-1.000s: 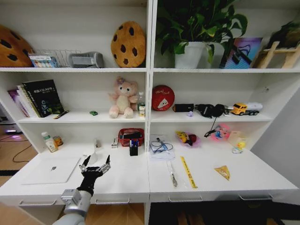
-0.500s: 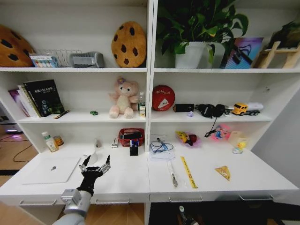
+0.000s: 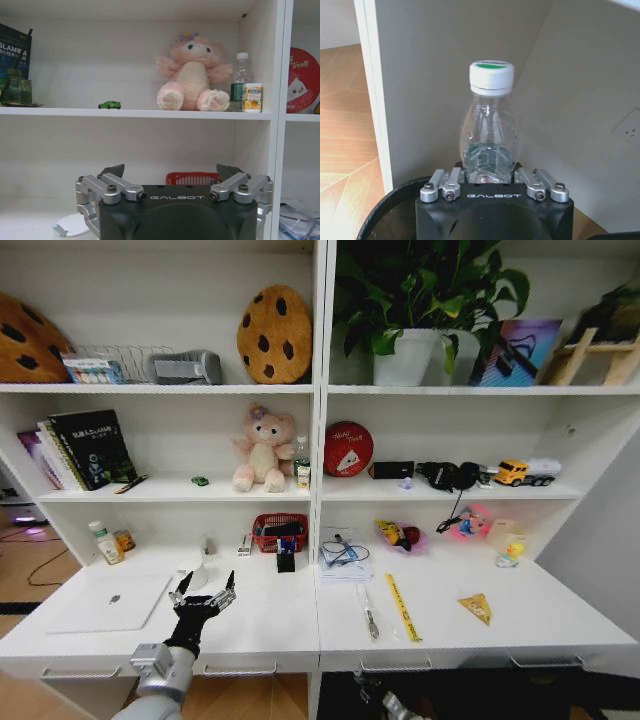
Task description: Organize the objects on the table.
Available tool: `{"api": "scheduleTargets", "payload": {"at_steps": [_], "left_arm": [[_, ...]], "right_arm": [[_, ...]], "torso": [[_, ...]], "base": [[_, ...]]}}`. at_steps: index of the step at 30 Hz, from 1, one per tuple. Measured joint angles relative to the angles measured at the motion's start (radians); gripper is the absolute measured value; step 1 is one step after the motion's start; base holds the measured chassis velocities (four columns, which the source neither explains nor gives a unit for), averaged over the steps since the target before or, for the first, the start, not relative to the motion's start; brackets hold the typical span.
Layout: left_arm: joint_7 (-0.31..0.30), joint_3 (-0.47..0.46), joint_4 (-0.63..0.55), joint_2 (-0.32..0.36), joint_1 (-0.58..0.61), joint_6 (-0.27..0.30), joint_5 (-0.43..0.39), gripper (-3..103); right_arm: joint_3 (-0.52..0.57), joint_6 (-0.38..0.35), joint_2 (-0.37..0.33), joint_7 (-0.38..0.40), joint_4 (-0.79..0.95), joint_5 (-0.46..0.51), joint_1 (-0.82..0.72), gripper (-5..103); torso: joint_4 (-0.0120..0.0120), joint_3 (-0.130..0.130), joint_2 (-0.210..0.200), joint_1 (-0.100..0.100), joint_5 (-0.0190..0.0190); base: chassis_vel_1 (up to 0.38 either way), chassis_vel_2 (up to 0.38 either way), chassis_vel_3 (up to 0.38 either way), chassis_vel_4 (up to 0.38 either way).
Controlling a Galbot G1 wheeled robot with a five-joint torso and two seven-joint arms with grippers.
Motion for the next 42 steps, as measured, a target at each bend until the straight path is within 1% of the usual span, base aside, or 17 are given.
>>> {"api": "scheduleTargets", "payload": {"at_steps": [9, 13, 18, 21, 22, 26, 27, 29, 31, 32, 33, 34, 35, 37, 38, 41, 42], "left_arm": [[0.000, 0.000, 0.000, 0.000, 0.000, 0.000, 0.000, 100], [0.000, 0.000, 0.000, 0.000, 0.000, 0.000, 0.000, 100], [0.000, 0.000, 0.000, 0.000, 0.000, 0.000, 0.000, 100], [0.000, 0.000, 0.000, 0.000, 0.000, 0.000, 0.000, 100], [0.000, 0.000, 0.000, 0.000, 0.000, 0.000, 0.000, 100], [0.000, 0.000, 0.000, 0.000, 0.000, 0.000, 0.000, 100], [0.000, 0.000, 0.000, 0.000, 0.000, 0.000, 0.000, 100], [0.000, 0.000, 0.000, 0.000, 0.000, 0.000, 0.000, 100], [0.000, 0.000, 0.000, 0.000, 0.000, 0.000, 0.000, 100], [0.000, 0.000, 0.000, 0.000, 0.000, 0.000, 0.000, 100], [0.000, 0.000, 0.000, 0.000, 0.000, 0.000, 0.000, 100], [0.000, 0.000, 0.000, 0.000, 0.000, 0.000, 0.000, 100], [0.000, 0.000, 0.000, 0.000, 0.000, 0.000, 0.000, 100], [0.000, 0.000, 0.000, 0.000, 0.000, 0.000, 0.000, 100], [0.000, 0.000, 0.000, 0.000, 0.000, 0.000, 0.000, 100], [0.000, 0.000, 0.000, 0.000, 0.000, 0.000, 0.000, 100], [0.000, 0.000, 0.000, 0.000, 0.000, 0.000, 0.000, 100]], "right_arm": [[-0.002, -0.015, -0.003, 0.057, 0.004, 0.019, -0.011, 76], [-0.002, -0.023, -0.006, 0.075, 0.012, 0.029, -0.017, 86], [-0.048, -0.161, -0.019, 0.111, 0.121, 0.182, -0.102, 99], [-0.115, -0.478, -0.026, 0.245, 0.279, 0.524, -0.232, 100], [-0.115, -0.478, -0.026, 0.245, 0.279, 0.524, -0.232, 100], [-0.137, -0.897, -0.032, 0.546, 0.476, 1.018, -0.326, 100], [-0.137, -0.897, -0.032, 0.546, 0.476, 1.018, -0.326, 100], [-0.140, -1.089, -0.055, 0.810, 0.623, 1.331, -0.364, 100], [-0.139, -1.142, -0.076, 1.029, 0.746, 1.570, -0.401, 100], [-0.139, -1.142, -0.076, 1.029, 0.746, 1.570, -0.401, 100], [-0.136, -1.151, -0.084, 1.158, 0.818, 1.715, -0.426, 100], [-0.128, -1.151, -0.090, 1.290, 0.896, 1.858, -0.450, 100], [-0.128, -1.151, -0.090, 1.290, 0.896, 1.858, -0.450, 100], [-0.113, -1.107, -0.093, 1.496, 1.063, 2.119, -0.492, 100], [-0.113, -1.107, -0.093, 1.496, 1.063, 2.119, -0.492, 100], [-0.093, -1.031, -0.078, 1.686, 1.312, 2.321, -0.553, 100], [-0.093, -1.031, -0.078, 1.686, 1.312, 2.321, -0.553, 100]], "torso": [[-0.0001, 0.000, 0.000, 0.000, -0.0001], [0.0000, 0.000, 0.000, 0.000, 0.0000], [0.0003, 0.000, 0.000, 0.000, -0.0001], [-0.0003, 0.000, 0.000, 0.000, 0.0001], [-0.0003, 0.000, 0.000, 0.000, 0.0001], [-0.0001, 0.000, 0.000, 0.000, 0.0000], [-0.0001, 0.000, 0.000, 0.000, 0.0000], [0.0001, 0.000, 0.000, 0.000, 0.0001], [0.0001, 0.000, 0.000, 0.000, -0.0005], [0.0001, 0.000, 0.000, 0.000, -0.0005], [0.0001, 0.000, 0.000, 0.000, 0.0001], [-0.0004, 0.000, 0.000, 0.000, 0.0002], [-0.0004, 0.000, 0.000, 0.000, 0.0002], [0.0002, 0.000, 0.000, 0.000, 0.0001], [0.0002, 0.000, 0.000, 0.000, 0.0001], [-0.0001, 0.000, 0.000, 0.000, 0.0000], [-0.0001, 0.000, 0.000, 0.000, 0.0000]], "base": [[0.000, 0.000, 0.000, 0.000], [0.000, 0.000, 0.000, 0.000], [0.000, 0.000, 0.000, 0.000], [0.000, 0.000, 0.000, 0.000], [0.000, 0.000, 0.000, 0.000], [0.000, 0.000, 0.000, 0.000], [0.000, 0.000, 0.000, 0.000], [0.000, 0.000, 0.000, 0.000], [0.000, 0.000, 0.000, 0.000], [0.000, 0.000, 0.000, 0.000], [0.000, 0.000, 0.000, 0.000], [0.000, 0.000, 0.000, 0.000], [0.000, 0.000, 0.000, 0.000], [0.000, 0.000, 0.000, 0.000], [0.000, 0.000, 0.000, 0.000], [0.000, 0.000, 0.000, 0.000], [0.000, 0.000, 0.000, 0.000]]}}
